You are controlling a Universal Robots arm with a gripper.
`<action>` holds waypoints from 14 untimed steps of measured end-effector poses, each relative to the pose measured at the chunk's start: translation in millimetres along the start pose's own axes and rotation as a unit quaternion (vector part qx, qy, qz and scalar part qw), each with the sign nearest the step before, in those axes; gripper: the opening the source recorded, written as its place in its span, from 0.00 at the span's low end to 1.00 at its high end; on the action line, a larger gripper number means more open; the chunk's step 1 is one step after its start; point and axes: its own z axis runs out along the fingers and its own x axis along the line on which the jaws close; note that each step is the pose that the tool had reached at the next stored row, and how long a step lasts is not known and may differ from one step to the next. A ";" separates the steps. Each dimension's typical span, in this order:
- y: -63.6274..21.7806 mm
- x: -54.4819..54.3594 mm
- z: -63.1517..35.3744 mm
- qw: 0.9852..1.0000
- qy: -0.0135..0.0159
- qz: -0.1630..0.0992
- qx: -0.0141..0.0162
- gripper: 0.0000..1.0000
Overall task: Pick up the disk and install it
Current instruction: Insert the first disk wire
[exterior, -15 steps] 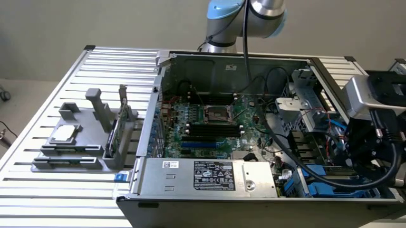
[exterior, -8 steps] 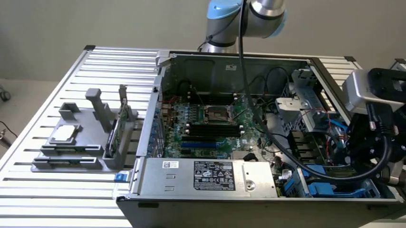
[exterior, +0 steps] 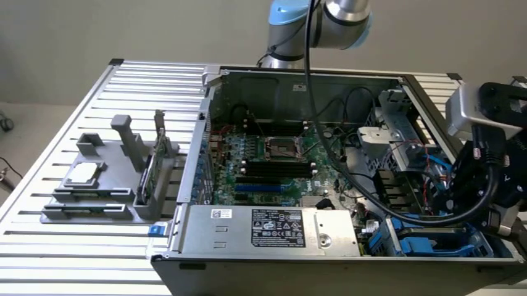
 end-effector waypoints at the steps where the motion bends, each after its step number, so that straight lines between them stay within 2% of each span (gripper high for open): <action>1: 0.0 0.0 -0.1 1.000 -0.001 0.005 0.000 0.11; 8: 0.0 -0.1 -0.9 0.999 -0.007 0.042 -0.003 0.11; 14: 0.0 -0.2 -1.3 0.997 -0.010 0.073 -0.005 0.11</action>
